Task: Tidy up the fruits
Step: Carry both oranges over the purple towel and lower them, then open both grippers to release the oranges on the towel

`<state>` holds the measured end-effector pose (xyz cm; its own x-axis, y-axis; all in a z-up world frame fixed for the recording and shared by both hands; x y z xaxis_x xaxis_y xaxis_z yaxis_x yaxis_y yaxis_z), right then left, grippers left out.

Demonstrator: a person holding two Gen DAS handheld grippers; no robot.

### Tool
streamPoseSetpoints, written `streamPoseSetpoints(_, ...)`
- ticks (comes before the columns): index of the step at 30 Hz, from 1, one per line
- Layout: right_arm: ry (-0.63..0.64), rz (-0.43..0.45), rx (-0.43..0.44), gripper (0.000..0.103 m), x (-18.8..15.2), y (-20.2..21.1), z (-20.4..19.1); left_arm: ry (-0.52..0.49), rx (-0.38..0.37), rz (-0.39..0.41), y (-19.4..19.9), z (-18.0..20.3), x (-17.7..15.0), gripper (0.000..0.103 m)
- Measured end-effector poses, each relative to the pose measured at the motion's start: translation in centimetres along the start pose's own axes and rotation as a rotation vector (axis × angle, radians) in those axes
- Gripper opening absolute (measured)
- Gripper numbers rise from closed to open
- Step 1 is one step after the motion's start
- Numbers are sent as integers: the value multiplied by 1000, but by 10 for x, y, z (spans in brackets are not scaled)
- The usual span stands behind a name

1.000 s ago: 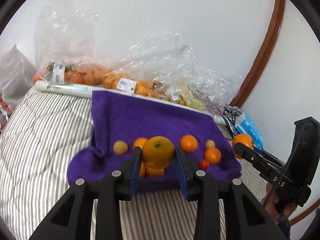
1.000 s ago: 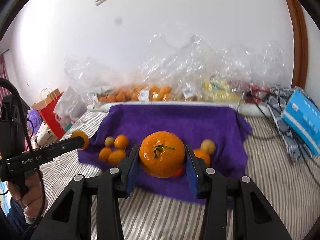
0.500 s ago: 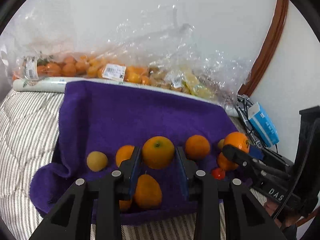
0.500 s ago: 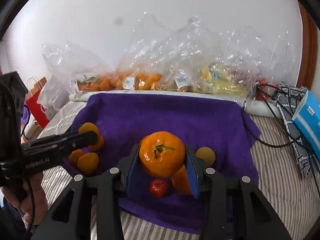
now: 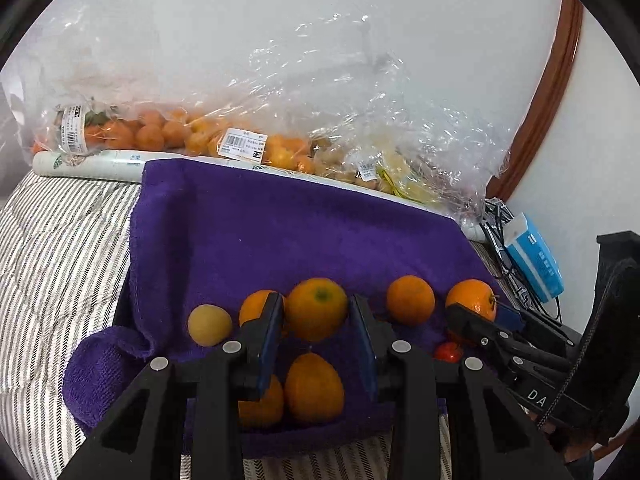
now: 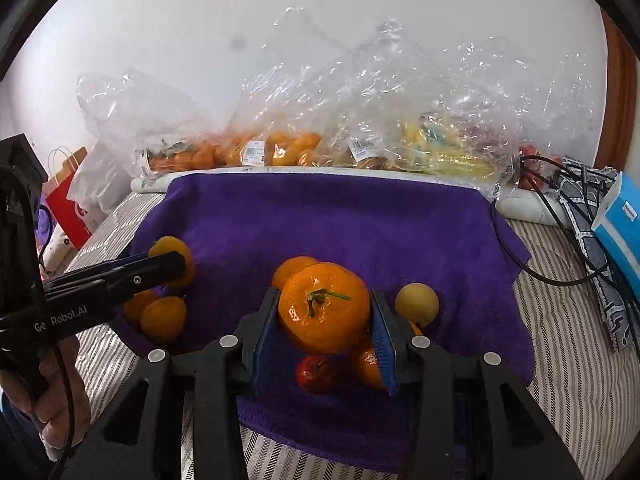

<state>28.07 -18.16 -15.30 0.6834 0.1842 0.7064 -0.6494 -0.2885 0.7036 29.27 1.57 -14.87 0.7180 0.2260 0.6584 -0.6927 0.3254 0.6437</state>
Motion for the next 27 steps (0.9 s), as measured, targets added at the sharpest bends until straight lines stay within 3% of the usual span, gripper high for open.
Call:
streamPoseSetpoints(7, 19, 6, -14, 43, -1, -1, -4, 5, -2, 3, 2, 0, 0, 32)
streamPoseSetpoints(11, 20, 8, -17, 43, -2, 0, -4, 9, 4, 0, 3, 0, 0, 39)
streamPoseSetpoints(27, 40, 13, -24, 43, -2, 1, -7, 5, 19, 37, 11, -1, 1, 45)
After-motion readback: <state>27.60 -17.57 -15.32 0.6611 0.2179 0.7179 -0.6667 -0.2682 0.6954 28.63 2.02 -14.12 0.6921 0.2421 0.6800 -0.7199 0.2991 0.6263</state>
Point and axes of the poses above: each gripper's, at about its wrist camera, not at the fingertips, and y roughly against the way its jaws point, z to its right, x to its top, the point moved 2 cm from there along -y, roughly the way its jaws point, and after that the axes turned 6 degrees about y, right-handed, at the moved point
